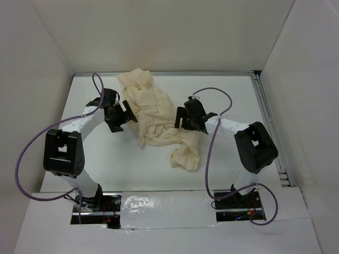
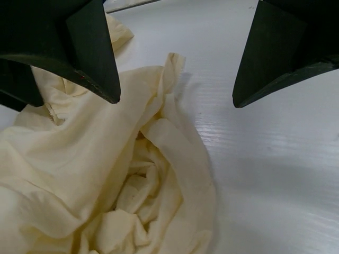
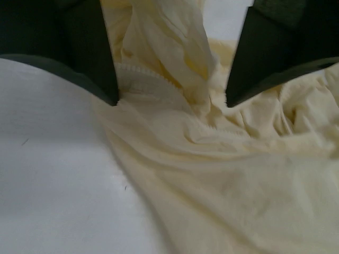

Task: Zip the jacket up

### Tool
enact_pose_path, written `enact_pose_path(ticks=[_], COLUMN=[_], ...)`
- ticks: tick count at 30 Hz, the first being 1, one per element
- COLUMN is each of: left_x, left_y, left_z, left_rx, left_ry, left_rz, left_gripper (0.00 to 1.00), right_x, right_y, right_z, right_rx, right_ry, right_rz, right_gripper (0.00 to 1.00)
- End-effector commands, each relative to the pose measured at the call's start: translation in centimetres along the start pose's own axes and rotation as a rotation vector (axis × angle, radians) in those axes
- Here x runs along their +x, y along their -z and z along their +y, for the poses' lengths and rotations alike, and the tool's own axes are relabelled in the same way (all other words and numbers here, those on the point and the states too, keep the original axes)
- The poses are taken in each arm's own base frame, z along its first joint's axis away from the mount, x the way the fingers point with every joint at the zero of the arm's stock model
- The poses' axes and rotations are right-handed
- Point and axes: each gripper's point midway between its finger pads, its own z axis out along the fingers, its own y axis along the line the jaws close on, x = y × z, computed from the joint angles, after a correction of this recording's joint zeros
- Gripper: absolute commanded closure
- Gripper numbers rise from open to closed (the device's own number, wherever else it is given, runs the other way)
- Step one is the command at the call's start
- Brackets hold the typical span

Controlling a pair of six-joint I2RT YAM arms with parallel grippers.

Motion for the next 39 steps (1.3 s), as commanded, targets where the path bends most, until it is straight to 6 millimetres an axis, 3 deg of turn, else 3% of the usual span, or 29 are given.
enact_pose_path(ticks=[1,2,3,5,6,10,12,13,14,15,16,17,19,21,22,24,25,27,28,30,31,35,36,37,39], left_x=[0.6,0.9,1.6,2.2,2.6,3.6,3.8,4.0,3.9,3.9,3.8,3.7,3.6,3.5,3.5,3.3,3.1,2.9,3.1,3.2,3.4,3.9,4.2,4.3,4.5], left_y=[0.4,0.5,0.4,0.2,0.3,0.7,1.5,1.9,2.4,2.4,2.5,2.5,2.3,1.7,1.4,0.6,0.3,-0.5,-1.3,-1.9,-2.5,-3.6,-3.8,-4.1,-4.5], left_z=[-3.2,-3.5,-3.9,-4.2,-4.1,-4.1,-4.4,-4.7,-4.9,-4.8,-4.6,-4.5,-4.2,-3.4,-3.2,-2.8,-2.8,-2.6,-2.4,-2.7,-2.5,-2.4,-2.7,-2.7,-3.2], left_rx=[0.107,0.12,0.125,0.112,0.084,0.055,0.088,0.109,0.12,0.116,0.107,0.096,0.074,0.035,0.025,0.012,0.013,0.003,-0.011,-0.008,-0.018,-0.003,0.023,0.032,0.064], left_ry=[-0.081,-0.1,-0.115,-0.124,-0.129,-0.136,-0.139,-0.138,-0.139,-0.141,-0.137,-0.131,-0.118,-0.096,-0.091,-0.077,-0.076,-0.066,-0.065,-0.071,-0.071,-0.076,-0.084,-0.088,-0.096], left_rz=[-0.006,-0.003,0.008,0.017,0.024,0.019,0.01,0.016,0.005,-0.001,-0.007,-0.005,-0.001,0.011,0.016,0.027,0.031,0.048,0.066,0.082,0.096,0.118,0.131,0.14,0.155], left_gripper=[0.01,0.01,0.01,0.01,0.01,0.01,0.01,0.01,0.01,0.01,0.01,0.01,0.01,0.01,0.01,0.01,0.01,0.01,0.01,0.01,0.01,0.03,0.12,0.18,0.35], right_x=[2.0,3.5,4.4,6.3,7.2,8.8,9.3,9.6,8.8,8.4,7.6,6.7,4.2,2.3,-0.2,-1.7,-3.2,-4.4,-5.5,-6.0,-6.4,-6.8,-8.2,-7.0,-7.0], right_y=[2.0,2.6,3.0,4.7,5.3,9.6,11.7,12.2,13.3,13.7,14.3,14.8,15.8,15.7,16.4,14.8,13.8,12.3,10.5,8.5,6.0,0.6,0.1,-2.4,-4.8], right_z=[1.9,1.1,1.1,0.6,0.5,-1.1,-2.2,-3.4,-3.4,-3.5,-3.7,-3.4,-2.1,-1.5,0.1,1.2,2.9,4.8,6.4,8.1,9.2,11.3,12.2,11.7,11.8], right_rx=[-0.069,-0.058,-0.066,-0.08,-0.074,-0.054,-0.045,-0.002,-0.017,-0.014,-0.003,-0.012,-0.029,0.001,-0.022,-0.003,-0.019,-0.069,-0.083,-0.118,-0.106,-0.089,-0.107,-0.084,-0.089], right_ry=[0.007,0.008,0.007,-0.017,-0.028,-0.061,-0.077,-0.077,-0.09,-0.081,-0.072,-0.049,-0.031,0.018,0.015,0.044,0.044,0.047,0.049,0.048,0.053,0.045,0.025,0.016,-0.036], right_rz=[0.016,0.041,0.054,0.059,0.056,-0.012,-0.037,-0.042,-0.085,-0.105,-0.14,-0.169,-0.228,-0.256,-0.304,-0.298,-0.297,-0.258,-0.249,-0.205,-0.162,-0.093,-0.114,-0.065,-0.032], right_gripper=[0.21,0.37,0.64,0.89,0.97,0.98,0.92,0.82,0.69,0.32,0.13,0.01,0.0,0.0,0.0,0.0,0.0,0.0,0.0,0.0,0.0,0.0,0.0,0.0,0.01])
